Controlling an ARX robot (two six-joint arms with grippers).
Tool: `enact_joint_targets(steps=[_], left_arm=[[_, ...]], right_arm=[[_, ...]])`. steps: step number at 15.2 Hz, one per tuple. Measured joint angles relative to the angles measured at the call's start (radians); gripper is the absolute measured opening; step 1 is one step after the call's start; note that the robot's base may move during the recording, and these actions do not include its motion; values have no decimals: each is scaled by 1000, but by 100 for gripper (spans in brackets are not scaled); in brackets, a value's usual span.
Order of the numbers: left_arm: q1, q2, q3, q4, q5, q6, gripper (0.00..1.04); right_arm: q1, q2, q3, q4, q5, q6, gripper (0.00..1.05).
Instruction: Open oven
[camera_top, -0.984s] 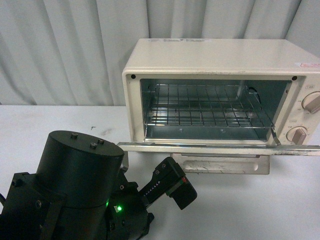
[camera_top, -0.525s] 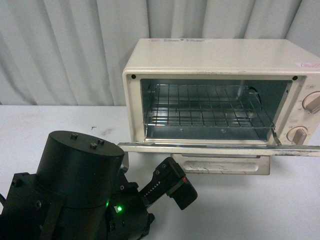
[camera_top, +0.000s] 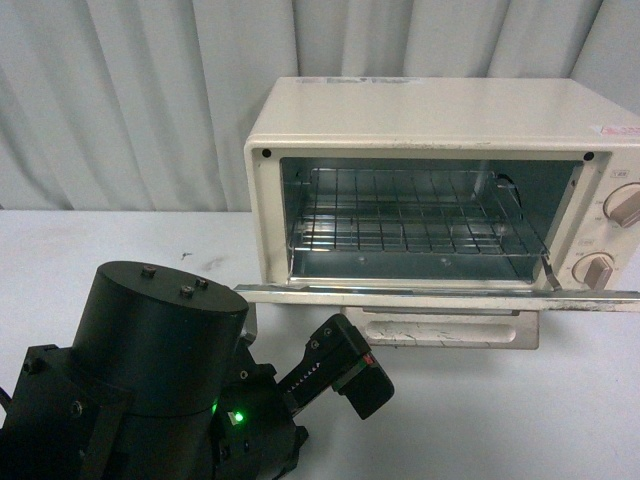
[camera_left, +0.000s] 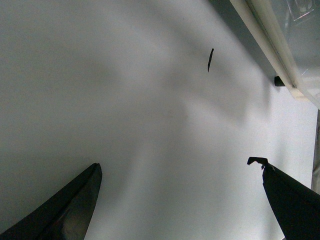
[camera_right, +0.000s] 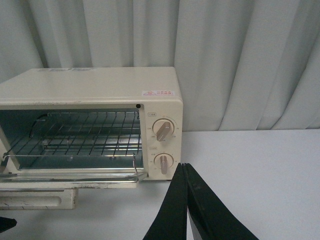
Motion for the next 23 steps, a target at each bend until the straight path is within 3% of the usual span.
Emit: enact_joint_targets(steps=[3, 4, 9, 12, 17, 18, 20, 23], left_arm=[[0, 0, 0, 0, 0, 0, 98], [0, 0, 0, 0, 1, 0, 98], [0, 0, 0, 0, 0, -1, 98], [0, 0, 0, 0, 0, -1, 98], [0, 0, 0, 0, 0, -1, 98], [-2, 4, -3, 27, -18, -15, 98], [-15, 28, -61, 208, -173, -156, 98], [39, -15, -162, 362, -126, -225, 98]], right_arm=[[0, -61, 0, -61, 0, 0, 2], [0, -166, 0, -220, -2, 0, 2], [0, -229, 0, -236, 0, 0, 5], [0, -229, 0, -236, 0, 0, 34], [0, -229, 0, -236, 0, 0, 99], [0, -229, 0, -236, 0, 1, 97], [0, -229, 0, -237, -1, 1, 98], [0, -229, 0, -237, -1, 1, 98]])
